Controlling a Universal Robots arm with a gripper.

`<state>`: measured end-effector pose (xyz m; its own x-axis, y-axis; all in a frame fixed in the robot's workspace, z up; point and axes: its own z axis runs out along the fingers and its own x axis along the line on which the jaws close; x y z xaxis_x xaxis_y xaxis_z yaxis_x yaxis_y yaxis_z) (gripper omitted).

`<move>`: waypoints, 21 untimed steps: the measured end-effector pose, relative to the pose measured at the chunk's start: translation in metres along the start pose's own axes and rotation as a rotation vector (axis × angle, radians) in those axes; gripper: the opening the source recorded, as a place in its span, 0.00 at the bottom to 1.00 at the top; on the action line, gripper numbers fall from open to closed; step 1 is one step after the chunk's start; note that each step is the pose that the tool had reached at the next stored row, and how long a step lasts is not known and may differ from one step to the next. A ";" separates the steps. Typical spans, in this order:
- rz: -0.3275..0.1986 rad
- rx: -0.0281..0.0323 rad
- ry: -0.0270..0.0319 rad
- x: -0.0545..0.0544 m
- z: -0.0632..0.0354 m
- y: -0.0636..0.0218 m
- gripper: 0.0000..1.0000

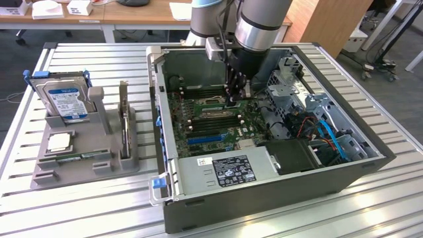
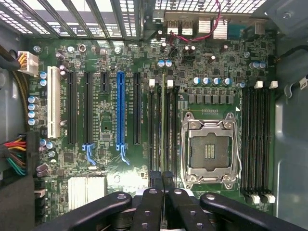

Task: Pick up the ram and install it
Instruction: 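Insert the ram into the slot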

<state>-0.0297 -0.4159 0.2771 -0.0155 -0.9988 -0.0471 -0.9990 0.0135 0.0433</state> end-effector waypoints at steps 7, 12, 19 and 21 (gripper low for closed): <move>0.000 0.0000 -0.0001 0.000 0.0073 -0.0003 0.11; 0.000 0.0001 -0.0002 0.001 0.0117 -0.0005 0.11; 0.000 0.0000 0.0001 0.001 0.0155 -0.0007 0.11; 0.000 0.0000 0.0001 0.001 0.0156 -0.0007 0.11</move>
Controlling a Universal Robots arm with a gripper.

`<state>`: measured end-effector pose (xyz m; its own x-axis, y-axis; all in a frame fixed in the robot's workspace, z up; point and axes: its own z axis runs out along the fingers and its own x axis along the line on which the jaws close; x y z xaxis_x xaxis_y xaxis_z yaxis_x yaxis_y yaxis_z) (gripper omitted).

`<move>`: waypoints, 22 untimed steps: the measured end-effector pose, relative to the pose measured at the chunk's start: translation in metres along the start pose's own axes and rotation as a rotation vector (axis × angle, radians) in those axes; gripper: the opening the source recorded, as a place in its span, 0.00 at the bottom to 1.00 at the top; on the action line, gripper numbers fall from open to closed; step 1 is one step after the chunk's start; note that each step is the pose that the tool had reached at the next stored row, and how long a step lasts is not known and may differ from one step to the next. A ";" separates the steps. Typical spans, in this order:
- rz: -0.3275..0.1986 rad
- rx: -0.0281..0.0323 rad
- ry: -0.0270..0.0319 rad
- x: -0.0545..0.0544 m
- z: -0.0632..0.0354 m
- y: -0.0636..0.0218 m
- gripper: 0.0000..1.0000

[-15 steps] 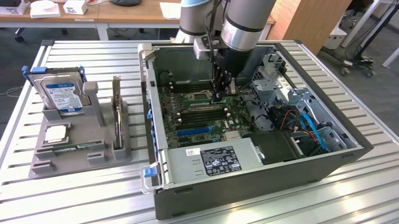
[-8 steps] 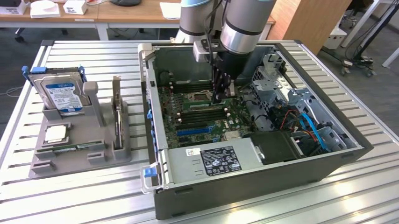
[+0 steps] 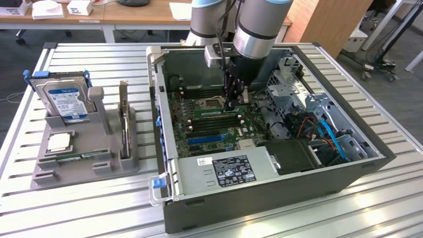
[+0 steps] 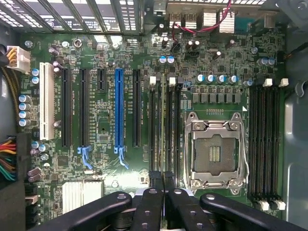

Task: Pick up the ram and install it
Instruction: 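Insert the ram into the slot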

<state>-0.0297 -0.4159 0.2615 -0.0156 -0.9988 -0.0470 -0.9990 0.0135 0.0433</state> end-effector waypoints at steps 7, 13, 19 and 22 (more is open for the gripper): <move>0.000 0.0000 -0.0001 0.000 -0.0001 -0.0040 0.11; 0.000 0.0001 -0.0002 0.000 -0.0001 -0.0045 0.11; 0.000 0.0001 -0.0002 0.002 -0.0002 -0.0045 0.11; 0.000 0.0000 -0.0001 0.003 -0.0003 -0.0045 0.11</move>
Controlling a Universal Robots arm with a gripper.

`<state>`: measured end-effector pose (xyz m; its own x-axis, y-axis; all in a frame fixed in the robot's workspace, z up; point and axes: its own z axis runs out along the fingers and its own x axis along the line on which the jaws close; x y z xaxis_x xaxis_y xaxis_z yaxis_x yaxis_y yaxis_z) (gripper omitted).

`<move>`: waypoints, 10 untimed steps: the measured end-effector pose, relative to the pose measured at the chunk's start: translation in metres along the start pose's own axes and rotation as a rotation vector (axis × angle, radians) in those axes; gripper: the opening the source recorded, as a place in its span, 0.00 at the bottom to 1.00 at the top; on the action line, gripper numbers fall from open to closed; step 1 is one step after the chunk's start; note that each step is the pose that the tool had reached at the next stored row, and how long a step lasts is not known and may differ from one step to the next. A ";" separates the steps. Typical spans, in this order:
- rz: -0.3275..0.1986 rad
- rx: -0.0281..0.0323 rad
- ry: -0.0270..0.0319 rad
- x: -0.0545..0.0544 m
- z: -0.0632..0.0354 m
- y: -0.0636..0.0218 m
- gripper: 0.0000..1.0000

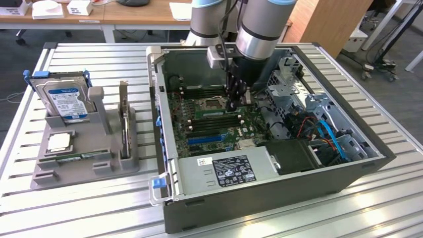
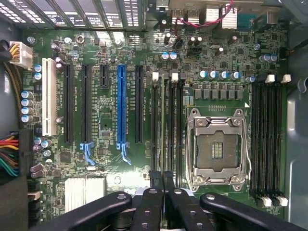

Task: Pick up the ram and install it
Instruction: 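Insert the ram into the slot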

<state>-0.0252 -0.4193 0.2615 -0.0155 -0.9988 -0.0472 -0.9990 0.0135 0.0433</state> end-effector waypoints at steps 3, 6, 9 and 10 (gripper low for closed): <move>0.000 0.0000 0.0001 0.002 -0.0001 0.0000 0.11; 0.000 0.0000 -0.0001 0.003 -0.0001 0.0000 0.11; 0.000 0.0000 0.0000 0.003 -0.0001 0.0000 0.11; 0.000 0.0001 0.0000 0.003 -0.0001 -0.0001 0.11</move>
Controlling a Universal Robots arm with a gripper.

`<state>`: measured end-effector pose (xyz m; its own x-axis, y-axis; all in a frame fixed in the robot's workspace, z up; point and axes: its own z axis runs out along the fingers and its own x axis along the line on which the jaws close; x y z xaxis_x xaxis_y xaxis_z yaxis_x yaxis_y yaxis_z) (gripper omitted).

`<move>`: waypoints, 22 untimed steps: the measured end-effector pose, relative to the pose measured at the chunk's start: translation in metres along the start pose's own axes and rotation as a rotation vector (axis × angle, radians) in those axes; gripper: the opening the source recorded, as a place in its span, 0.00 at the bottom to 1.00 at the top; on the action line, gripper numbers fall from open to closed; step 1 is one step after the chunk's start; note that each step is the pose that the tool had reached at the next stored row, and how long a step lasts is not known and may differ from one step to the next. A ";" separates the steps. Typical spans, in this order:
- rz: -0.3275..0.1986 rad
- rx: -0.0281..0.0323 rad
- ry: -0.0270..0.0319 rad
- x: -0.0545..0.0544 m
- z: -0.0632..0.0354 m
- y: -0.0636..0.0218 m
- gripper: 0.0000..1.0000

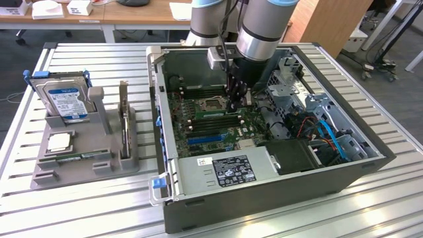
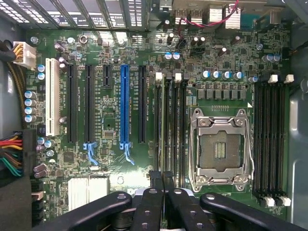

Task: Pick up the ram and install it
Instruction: 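Insert the ram into the slot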

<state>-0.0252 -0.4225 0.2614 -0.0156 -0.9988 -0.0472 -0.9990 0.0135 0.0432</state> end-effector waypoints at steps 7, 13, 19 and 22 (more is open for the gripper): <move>0.000 0.0000 0.0001 0.000 0.0038 -0.0001 0.11; 0.000 0.0000 0.0001 0.000 0.0093 -0.0004 0.11; 0.000 0.0000 0.0001 0.001 0.0167 -0.0007 0.11; 0.000 0.0000 0.0002 0.001 0.0180 -0.0008 0.11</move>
<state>-0.0253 -0.4226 0.2434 -0.0155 -0.9988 -0.0470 -0.9990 0.0135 0.0432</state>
